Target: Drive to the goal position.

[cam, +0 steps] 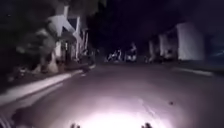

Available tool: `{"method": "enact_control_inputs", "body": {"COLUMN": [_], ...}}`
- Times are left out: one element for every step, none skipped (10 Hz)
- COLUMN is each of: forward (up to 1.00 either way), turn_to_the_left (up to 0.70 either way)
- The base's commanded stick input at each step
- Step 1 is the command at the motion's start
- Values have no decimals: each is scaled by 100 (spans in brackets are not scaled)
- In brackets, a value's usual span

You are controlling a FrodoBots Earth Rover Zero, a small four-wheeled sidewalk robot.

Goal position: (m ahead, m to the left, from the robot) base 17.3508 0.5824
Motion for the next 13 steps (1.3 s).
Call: {"method": "enact_control_inputs", "body": {"forward": [85, 85, 85, 85, 85, 85, 85, 85, 85, 85, 85, 85, 85], "turn_to_the_left": [0, 0, 0, 0, 0, 0, 0, 0, 0, 0, -16, -30, -9]}}
